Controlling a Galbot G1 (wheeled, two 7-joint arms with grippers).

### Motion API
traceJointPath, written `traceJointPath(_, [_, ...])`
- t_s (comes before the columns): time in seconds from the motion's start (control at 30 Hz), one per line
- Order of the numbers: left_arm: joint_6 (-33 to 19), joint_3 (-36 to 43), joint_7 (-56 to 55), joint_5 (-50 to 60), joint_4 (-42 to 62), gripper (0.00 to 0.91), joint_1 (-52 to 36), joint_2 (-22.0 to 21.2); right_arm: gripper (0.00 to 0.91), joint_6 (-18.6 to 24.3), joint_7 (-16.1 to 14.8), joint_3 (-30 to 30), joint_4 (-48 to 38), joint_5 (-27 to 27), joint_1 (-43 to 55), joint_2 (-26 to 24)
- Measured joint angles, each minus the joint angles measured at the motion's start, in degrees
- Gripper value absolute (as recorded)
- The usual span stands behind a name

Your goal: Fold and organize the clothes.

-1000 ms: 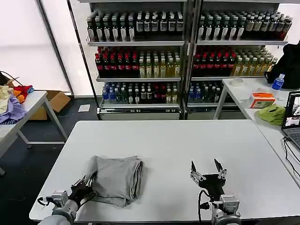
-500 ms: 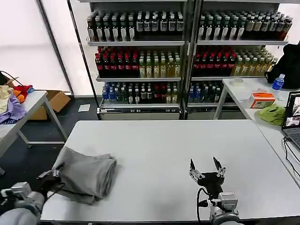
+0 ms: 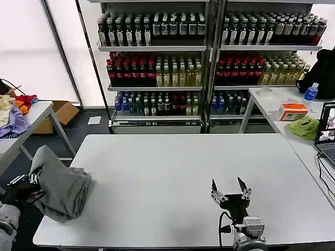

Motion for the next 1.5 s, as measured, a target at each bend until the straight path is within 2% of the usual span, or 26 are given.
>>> traceJointPath(0.23, [-0.4,7.4,-0.7,5.1,-5.3,0.000,1.3,-3.7,0.907,0.0,0.1,1.1,0.5,-0.7,-1.1,0.7])
traceJointPath(0.5, [1.1,22.8,-3.1,7.7,-9.0,0.000,0.5,-8.5,0.907,0.0,0.0,1.4,0.6,-1.8,-2.0,1.8])
traceJointPath(0.73, [1.2,34.9,-4.8,10.3,-6.7,0.010,-2.3,-11.8,0.907,-0.1,-0.2,1.0,-0.4,-2.8,-2.1,3.1])
traceJointPath(0.77, [1.2,36.0,-4.9,10.5,-6.0,0.040,-2.8,-12.3,0.907,-0.2,-0.3,0.9,-0.5,-3.0,-2.1,3.1])
traceJointPath(0.8, [1.2,37.1,-5.0,10.8,-5.2,0.725,-3.4,-12.6,0.907,-0.3,-0.3,0.8,-0.7,-3.1,-2.0,3.2])
traceJointPath(0.83, [1.2,38.0,-5.0,11.0,-4.4,0.907,-3.9,-13.0,0.907,-0.3,-0.3,0.7,-0.8,-3.2,-2.0,3.3])
traceJointPath(1.17, [-0.8,45.2,-3.6,9.5,0.4,0.907,-7.6,-15.0,0.907,-2.1,0.3,-1.3,-3.0,-2.6,0.1,3.8])
traceJointPath(1.37, [-1.5,45.5,-4.4,7.8,0.8,0.907,-9.0,-15.0,0.907,-4.1,0.8,-3.0,-4.8,2.8,2.8,2.9])
traceJointPath(1.5, [-1.3,43.8,-5.4,6.6,0.1,0.907,-9.0,-14.3,0.907,-5.8,1.9,-4.2,-6.0,8.6,5.3,2.7])
